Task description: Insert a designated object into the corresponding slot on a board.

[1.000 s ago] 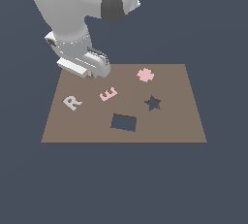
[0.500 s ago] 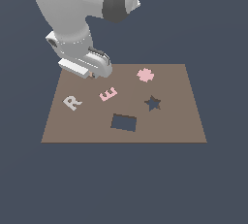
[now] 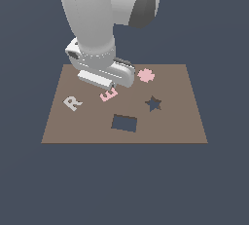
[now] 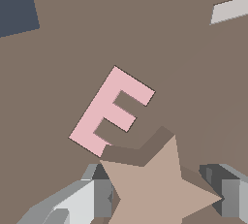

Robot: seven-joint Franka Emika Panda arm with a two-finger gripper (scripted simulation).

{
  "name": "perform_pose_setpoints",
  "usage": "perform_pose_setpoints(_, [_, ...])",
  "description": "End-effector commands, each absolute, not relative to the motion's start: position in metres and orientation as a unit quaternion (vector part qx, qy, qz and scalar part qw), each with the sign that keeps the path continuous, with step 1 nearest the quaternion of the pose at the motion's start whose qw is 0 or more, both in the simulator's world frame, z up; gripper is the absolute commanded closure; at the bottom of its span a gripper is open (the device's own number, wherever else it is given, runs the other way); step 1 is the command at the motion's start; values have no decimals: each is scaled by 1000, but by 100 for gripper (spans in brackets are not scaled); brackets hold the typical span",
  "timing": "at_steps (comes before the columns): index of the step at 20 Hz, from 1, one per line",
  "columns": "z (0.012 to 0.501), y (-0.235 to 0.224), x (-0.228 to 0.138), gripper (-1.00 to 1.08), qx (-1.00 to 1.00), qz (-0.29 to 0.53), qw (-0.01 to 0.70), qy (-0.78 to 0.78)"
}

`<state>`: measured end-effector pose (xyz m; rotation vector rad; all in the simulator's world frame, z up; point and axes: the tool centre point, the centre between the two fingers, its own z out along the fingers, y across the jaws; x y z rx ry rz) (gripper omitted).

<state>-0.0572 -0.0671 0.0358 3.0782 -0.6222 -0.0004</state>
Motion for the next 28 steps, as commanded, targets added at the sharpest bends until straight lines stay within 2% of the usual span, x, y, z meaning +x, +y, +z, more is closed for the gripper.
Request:
perform_pose_setpoints(1, [37, -40, -42, 108, 983, 0, 1, -181])
perform_pose_setpoints(7, [39, 29, -7, 108, 990, 0, 1, -139])
perform_pose_setpoints(13, [40, 73, 12, 108, 994, 0, 1, -113])
perform_pose_setpoints(19, [41, 92, 20, 108, 995, 0, 1, -101])
perform_pose_setpoints(28, [32, 94, 21, 108, 995, -2, 0, -100])
